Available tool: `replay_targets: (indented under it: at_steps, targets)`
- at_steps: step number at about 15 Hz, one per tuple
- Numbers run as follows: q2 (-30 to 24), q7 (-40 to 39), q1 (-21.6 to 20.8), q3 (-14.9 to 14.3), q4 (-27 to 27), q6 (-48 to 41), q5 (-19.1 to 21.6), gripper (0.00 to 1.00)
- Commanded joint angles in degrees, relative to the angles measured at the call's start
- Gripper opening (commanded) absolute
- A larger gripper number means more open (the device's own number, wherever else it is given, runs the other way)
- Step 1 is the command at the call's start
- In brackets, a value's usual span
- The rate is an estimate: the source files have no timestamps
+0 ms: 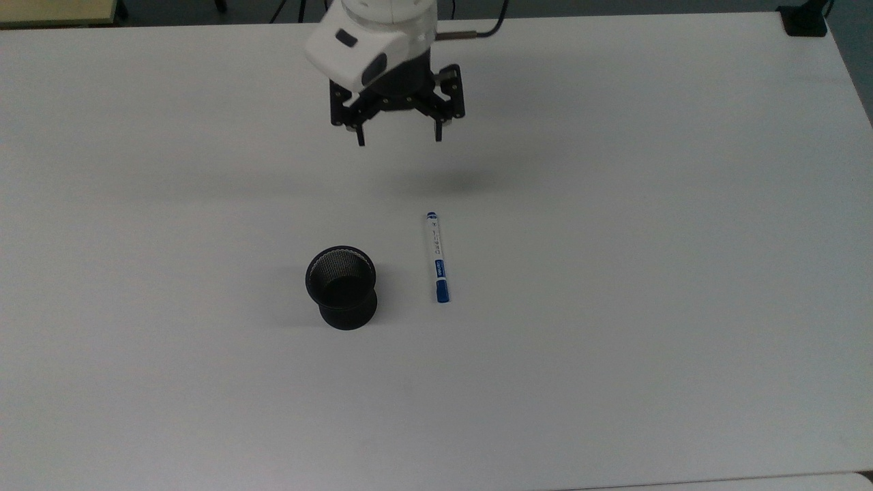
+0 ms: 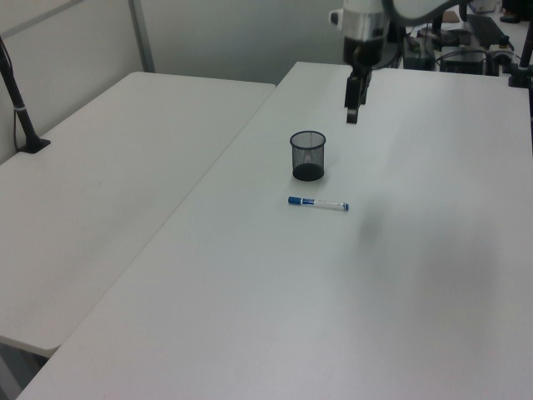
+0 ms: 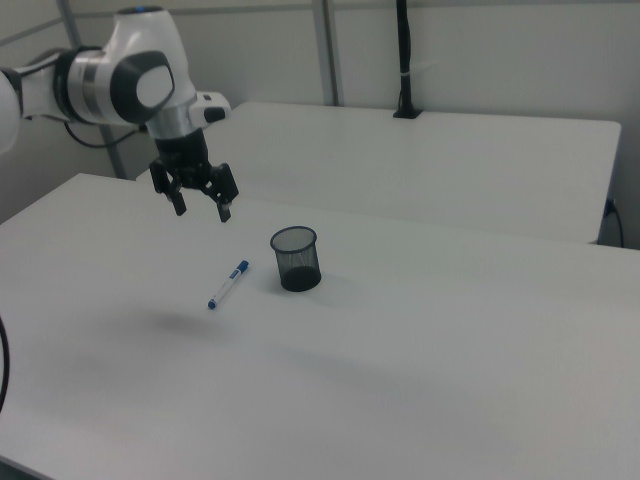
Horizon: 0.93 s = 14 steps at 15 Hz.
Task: Insert the marker
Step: 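Move the open gripper over the blue-capped white marker, then lower the gripper and close it around the marker's blue cap end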
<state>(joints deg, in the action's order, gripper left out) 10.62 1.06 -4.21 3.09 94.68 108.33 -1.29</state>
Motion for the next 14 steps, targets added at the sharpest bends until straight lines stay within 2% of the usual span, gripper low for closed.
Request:
replay_targets:
  at_steps: [1, 4, 8, 12, 14]
  targets:
    - [5.36, 1.74, -2.2, -0.28, -1.33, 5.56, -0.37, 1.0]
    - [9.75, 6.74, -4.48, -0.28, -1.42, 11.01, -2.12, 1.0]
    - [13.45, 12.82, -4.93, -0.28, -1.42, 17.34, -4.07, 1.0]
    - [16.88, 12.92, -4.93, -0.36, -1.6, 22.71, -5.81, 0.88]
    - [18.98, 13.0, -4.93, -0.36, -3.52, 23.42, -6.44, 0.83]
